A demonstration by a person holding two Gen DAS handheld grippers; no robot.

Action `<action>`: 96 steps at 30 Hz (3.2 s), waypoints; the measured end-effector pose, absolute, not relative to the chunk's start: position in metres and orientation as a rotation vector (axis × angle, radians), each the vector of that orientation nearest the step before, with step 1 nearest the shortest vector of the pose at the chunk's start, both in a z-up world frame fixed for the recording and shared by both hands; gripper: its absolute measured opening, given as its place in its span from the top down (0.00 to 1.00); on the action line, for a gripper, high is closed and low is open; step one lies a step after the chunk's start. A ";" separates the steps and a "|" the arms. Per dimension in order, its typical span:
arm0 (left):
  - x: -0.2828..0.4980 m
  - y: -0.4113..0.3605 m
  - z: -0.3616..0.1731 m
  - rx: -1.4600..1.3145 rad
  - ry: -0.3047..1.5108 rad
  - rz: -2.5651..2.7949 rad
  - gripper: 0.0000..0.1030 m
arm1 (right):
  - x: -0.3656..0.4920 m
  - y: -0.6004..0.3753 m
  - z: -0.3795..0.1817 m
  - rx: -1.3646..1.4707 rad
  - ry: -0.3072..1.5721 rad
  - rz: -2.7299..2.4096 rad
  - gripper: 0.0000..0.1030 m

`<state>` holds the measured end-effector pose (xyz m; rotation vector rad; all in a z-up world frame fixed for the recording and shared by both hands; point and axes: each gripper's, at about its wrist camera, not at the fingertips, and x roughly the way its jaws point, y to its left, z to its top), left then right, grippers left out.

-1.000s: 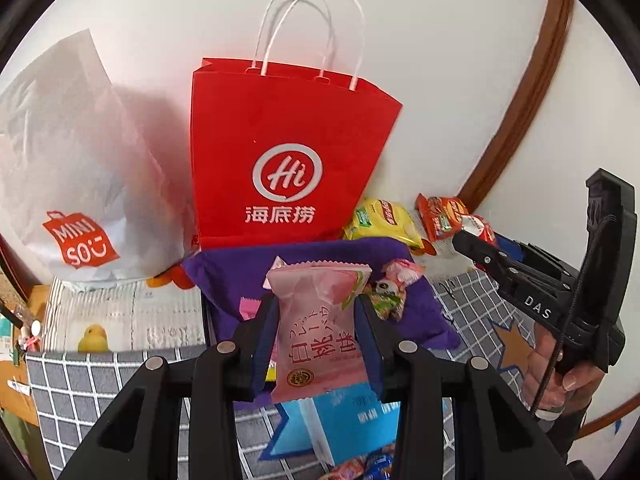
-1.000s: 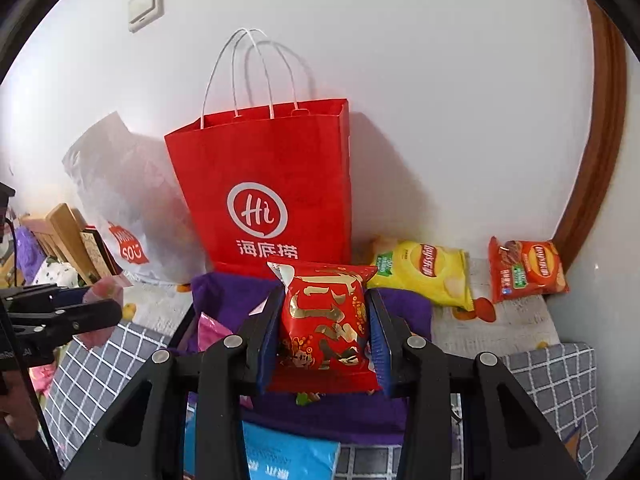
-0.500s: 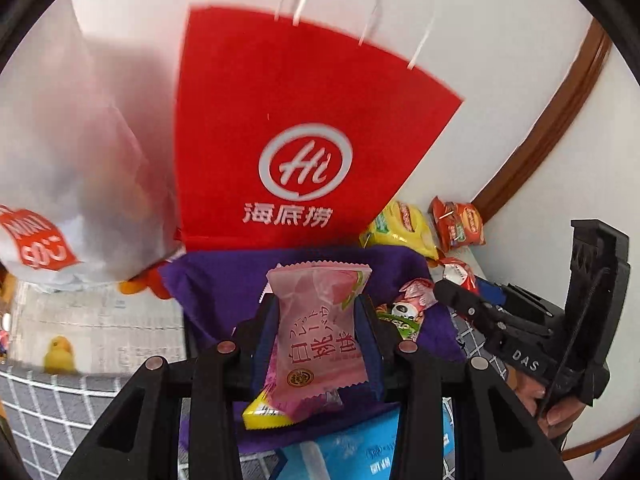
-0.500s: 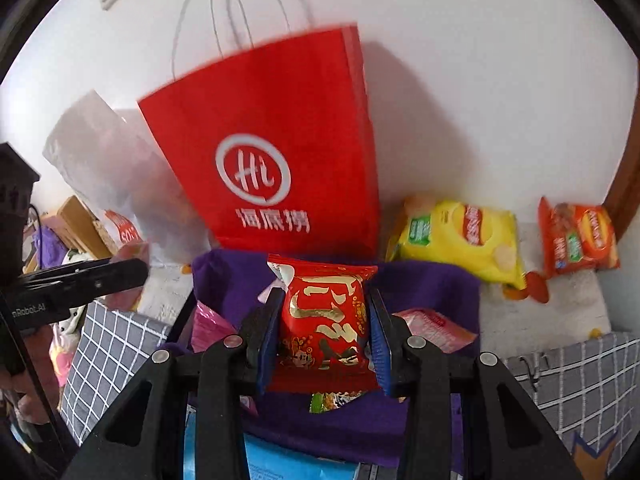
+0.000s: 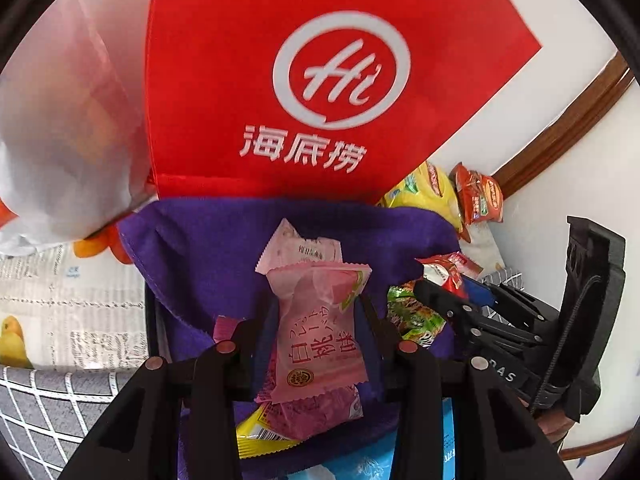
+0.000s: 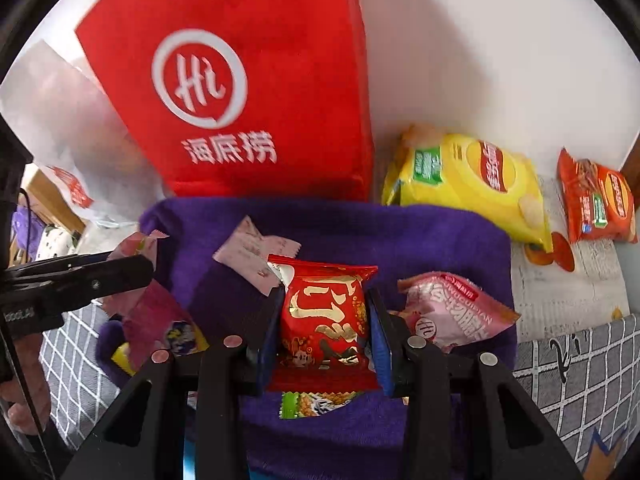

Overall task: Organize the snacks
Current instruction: 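Open the right tool over the towel while the left releases its pink wrapper, then move both open tools back down toward the snack pile, then grasp the red-white snack bag with the right tool while the left grasps a pink candy bar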

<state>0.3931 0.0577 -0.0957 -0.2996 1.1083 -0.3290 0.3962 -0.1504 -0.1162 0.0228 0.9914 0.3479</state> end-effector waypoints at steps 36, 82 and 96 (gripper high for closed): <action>0.370 0.047 -0.054 -0.244 1.064 -0.369 0.26 | 0.332 -0.151 -0.043 0.031 0.859 0.336 0.20; 0.169 0.125 -0.033 -0.187 1.009 -0.331 0.26 | 0.158 -0.133 -0.171 -0.077 1.018 0.402 0.19; 0.169 0.086 -0.083 -0.123 1.064 -0.363 0.26 | 0.116 -0.167 -0.155 -0.081 0.932 0.345 0.70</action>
